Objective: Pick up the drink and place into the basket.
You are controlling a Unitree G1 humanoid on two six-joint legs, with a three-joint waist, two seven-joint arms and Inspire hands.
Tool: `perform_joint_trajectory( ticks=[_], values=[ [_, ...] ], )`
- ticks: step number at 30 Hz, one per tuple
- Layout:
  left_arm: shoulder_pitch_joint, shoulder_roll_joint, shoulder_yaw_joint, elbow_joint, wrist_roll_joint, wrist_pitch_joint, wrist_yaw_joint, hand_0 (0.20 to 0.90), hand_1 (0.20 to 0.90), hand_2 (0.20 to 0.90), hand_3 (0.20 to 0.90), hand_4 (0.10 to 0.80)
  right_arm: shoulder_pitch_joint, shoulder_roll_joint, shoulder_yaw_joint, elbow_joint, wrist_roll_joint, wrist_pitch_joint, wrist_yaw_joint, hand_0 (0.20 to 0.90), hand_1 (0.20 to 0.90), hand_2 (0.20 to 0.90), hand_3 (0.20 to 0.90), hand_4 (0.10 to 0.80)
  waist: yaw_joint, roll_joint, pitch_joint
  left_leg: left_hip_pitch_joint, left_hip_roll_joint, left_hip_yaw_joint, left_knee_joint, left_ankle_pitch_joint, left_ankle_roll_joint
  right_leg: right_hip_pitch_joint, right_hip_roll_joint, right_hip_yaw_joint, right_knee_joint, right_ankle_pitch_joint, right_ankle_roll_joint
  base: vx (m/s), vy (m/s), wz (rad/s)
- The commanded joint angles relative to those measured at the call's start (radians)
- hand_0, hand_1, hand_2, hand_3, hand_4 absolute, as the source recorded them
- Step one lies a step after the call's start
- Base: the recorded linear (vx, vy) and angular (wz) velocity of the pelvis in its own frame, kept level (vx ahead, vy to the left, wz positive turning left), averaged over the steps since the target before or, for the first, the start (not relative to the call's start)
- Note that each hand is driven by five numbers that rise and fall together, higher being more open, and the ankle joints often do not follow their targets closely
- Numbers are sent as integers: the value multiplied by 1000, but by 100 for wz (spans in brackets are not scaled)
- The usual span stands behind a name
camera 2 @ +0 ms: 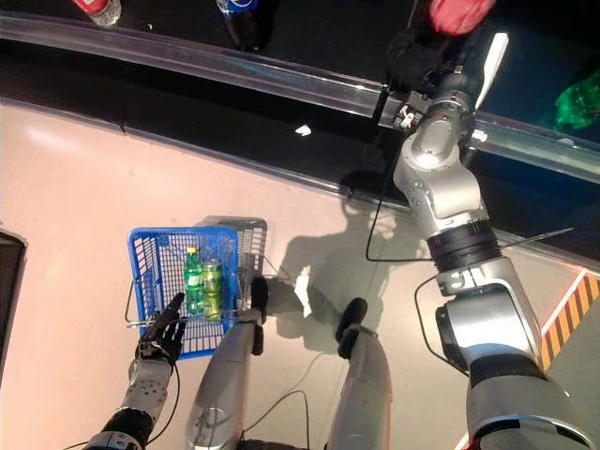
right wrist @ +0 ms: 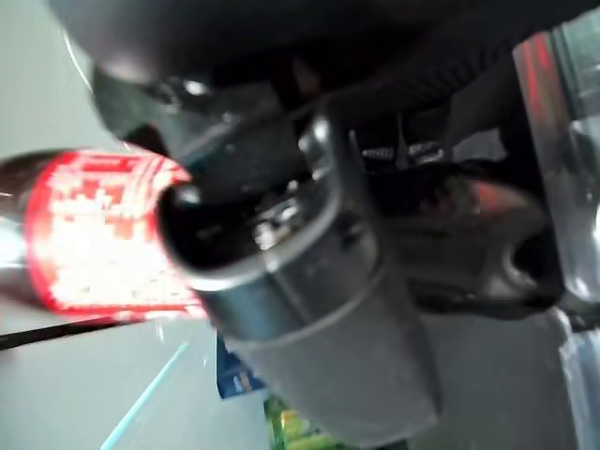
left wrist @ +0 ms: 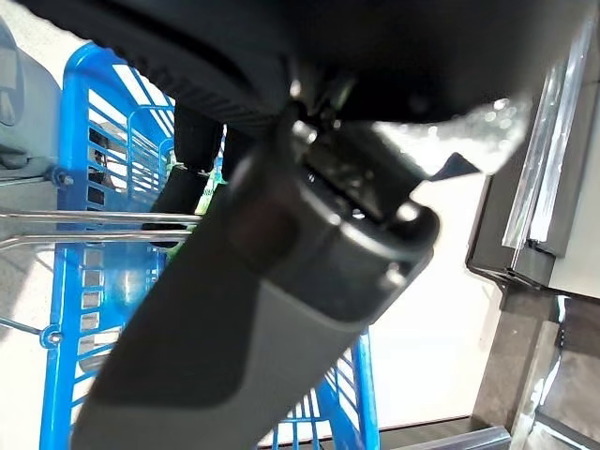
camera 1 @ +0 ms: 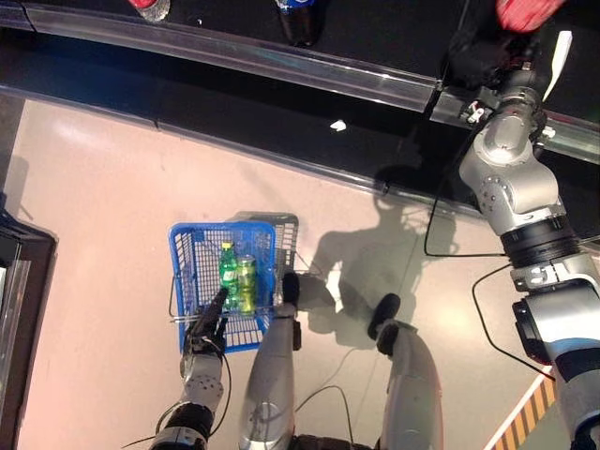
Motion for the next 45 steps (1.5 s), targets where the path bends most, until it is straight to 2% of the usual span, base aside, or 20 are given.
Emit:
perform_joint_trajectory(
  ticks=[1, 12, 18, 25, 30, 37, 41, 45],
  values=[
    [127, 100, -22, -36, 13, -61, -1, 300, 300, 300, 200, 100, -176, -87, 31, -53, -22, -122, -19, 300, 300, 300, 200, 100, 21, 0, -16, -39, -36, -41, 132, -21, 47, 45, 13, 25, -92, 56, 26, 0, 0, 0],
    [123, 99, -6, -54, -44, -62, -61, 300, 300, 300, 200, 100, -171, -104, 27, -55, -46, -197, 26, 300, 300, 300, 200, 100, 11, -1, -16, 2, -39, -35, 127, -26, 45, 80, 18, 32, -93, 45, 24, -32, 11, 0],
    [125, 94, 2, -86, -10, -95, -89, 300, 300, 300, 200, 100, -79, -97, -28, -282, -144, -188, 69, 300, 300, 300, 200, 100, -11, -16, -16, 70, -30, -30, 113, -19, 41, 150, 35, 38, -109, 34, 18, -54, 12, 0],
    [124, 97, 23, -109, 71, -128, -129, 300, 300, 300, 200, 100, 86, -81, -81, -503, -137, -231, 195, 300, 300, 300, 200, 100, -42, -38, -16, 160, -7, -4, 120, -12, 30, 251, 45, 39, -119, 19, 9, -41, 22, -5],
    [145, 84, 24, -146, 128, -143, -221, 300, 300, 300, 200, 100, 211, -7, -103, -586, -35, -253, 348, 300, 300, 300, 200, 100, -49, -51, -39, 223, 6, 6, 143, -10, 22, 345, 45, 30, -128, 1, -5, 37, 23, -4],
    [176, 86, -23, -310, 174, -149, -300, 300, 300, 300, 200, 100, 363, 93, -53, -681, 45, -185, 542, 300, 300, 300, 200, 100, -36, -64, -93, 267, 16, 5, 134, -1, 21, 418, 44, 21, -148, -8, -14, 60, 29, -6],
    [183, 106, -65, -437, 218, -135, -308, 300, 300, 300, 200, 100, 406, 144, 20, -686, 41, -154, 588, 300, 300, 300, 200, 100, -17, -61, -100, 273, 9, -14, 126, 3, 25, 435, 41, 14, -149, -3, -17, 20, 10, 2],
    [201, 130, -123, -590, 242, -131, -377, 300, 300, 300, 200, 100, 425, 210, 114, -647, 52, -129, 600, 300, 300, 300, 200, 100, 19, -46, -92, 286, -9, -44, 94, 14, 27, 460, 31, -8, -159, 4, -14, 14, 47, 14]
  ],
)
